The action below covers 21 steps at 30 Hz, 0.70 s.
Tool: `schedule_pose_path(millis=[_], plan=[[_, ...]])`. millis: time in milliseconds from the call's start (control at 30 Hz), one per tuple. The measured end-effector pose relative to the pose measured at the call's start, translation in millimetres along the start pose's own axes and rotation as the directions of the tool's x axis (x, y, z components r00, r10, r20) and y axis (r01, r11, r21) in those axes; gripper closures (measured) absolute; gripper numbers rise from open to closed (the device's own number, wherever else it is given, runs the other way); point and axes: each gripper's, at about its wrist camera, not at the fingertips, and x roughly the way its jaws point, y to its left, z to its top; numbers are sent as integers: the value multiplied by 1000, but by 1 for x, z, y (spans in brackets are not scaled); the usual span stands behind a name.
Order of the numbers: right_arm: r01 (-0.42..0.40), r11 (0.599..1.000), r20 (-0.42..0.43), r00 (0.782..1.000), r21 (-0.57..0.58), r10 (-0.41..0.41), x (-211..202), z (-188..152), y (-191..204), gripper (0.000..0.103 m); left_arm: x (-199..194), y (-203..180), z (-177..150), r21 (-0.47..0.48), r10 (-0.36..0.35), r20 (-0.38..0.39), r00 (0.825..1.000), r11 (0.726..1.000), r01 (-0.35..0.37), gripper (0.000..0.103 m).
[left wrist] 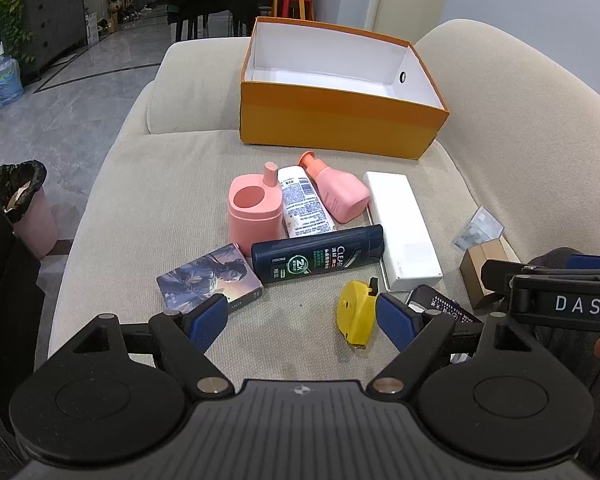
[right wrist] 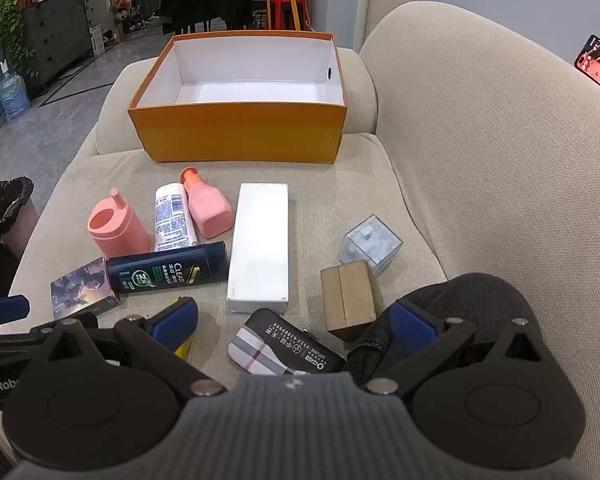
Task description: Organize rigid objects
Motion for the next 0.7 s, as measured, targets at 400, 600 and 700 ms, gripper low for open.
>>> schedule_pose_path(millis=[400, 600, 700], plan=[[8, 1000, -6, 1000, -2, -8, 3, 0, -2, 2, 6, 2, 1, 0, -5, -6, 1000, 1000, 5, 5], [17, 1000, -12, 1000, -1, -17, 9, 5, -6, 2, 15, 8, 7, -4, 4, -7, 1000, 1000, -4, 5], [25, 1000, -13, 1000, -1, -25, 14, 8, -10, 2, 21, 14, 11, -14, 20, -2, 1000, 1000, -20, 5]])
